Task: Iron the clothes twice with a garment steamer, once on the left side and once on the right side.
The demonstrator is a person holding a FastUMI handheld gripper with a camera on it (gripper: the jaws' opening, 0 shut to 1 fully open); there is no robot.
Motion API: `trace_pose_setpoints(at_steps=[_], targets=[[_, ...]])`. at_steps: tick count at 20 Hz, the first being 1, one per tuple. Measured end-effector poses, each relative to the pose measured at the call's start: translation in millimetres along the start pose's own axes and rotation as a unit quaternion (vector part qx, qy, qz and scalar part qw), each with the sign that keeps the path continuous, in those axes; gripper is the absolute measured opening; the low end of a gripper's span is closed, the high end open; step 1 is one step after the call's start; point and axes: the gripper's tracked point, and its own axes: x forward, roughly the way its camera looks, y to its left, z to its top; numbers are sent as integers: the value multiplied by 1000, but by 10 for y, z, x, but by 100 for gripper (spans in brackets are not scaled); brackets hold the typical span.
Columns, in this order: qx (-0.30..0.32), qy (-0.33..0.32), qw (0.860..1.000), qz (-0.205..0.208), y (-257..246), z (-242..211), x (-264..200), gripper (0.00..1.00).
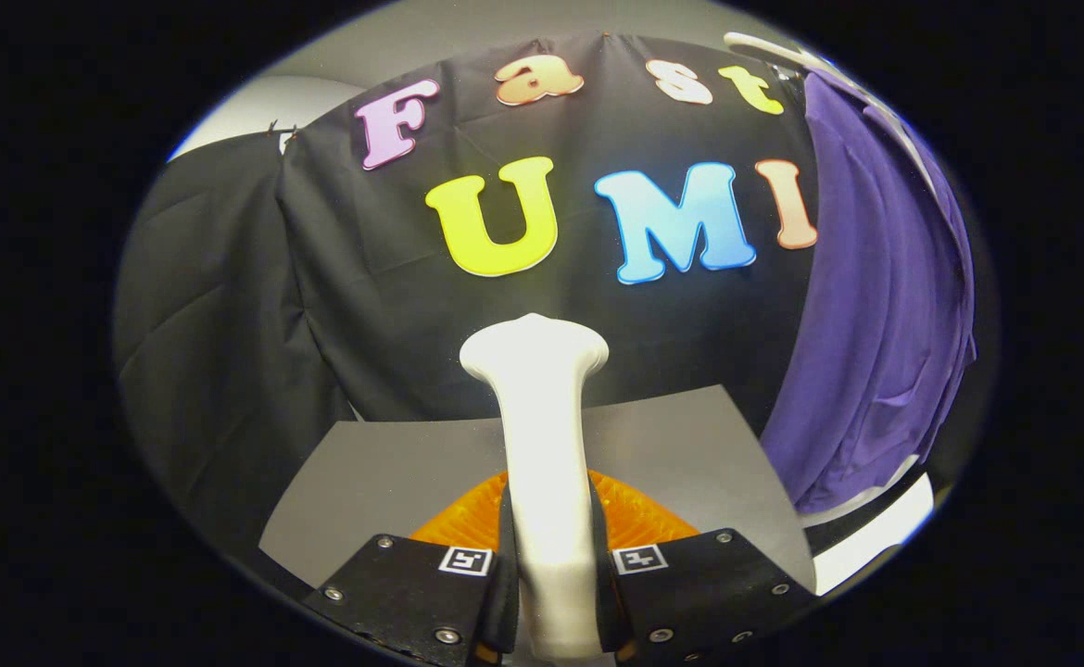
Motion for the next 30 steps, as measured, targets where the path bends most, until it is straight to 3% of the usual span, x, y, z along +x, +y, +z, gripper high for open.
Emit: trace_pose_setpoints(at_steps=[4,13,17,25,30], targets=[[-17,-15,1000,5,-94,17,-396,33],[0,-149,987,65,-417,392,-1426,33],[-41,-160,985,49,-816,384,-1750,33],[-26,-196,980,13,-1558,520,-2301,33],[-31,-218,975,-35,-1987,824,-2363,33]])
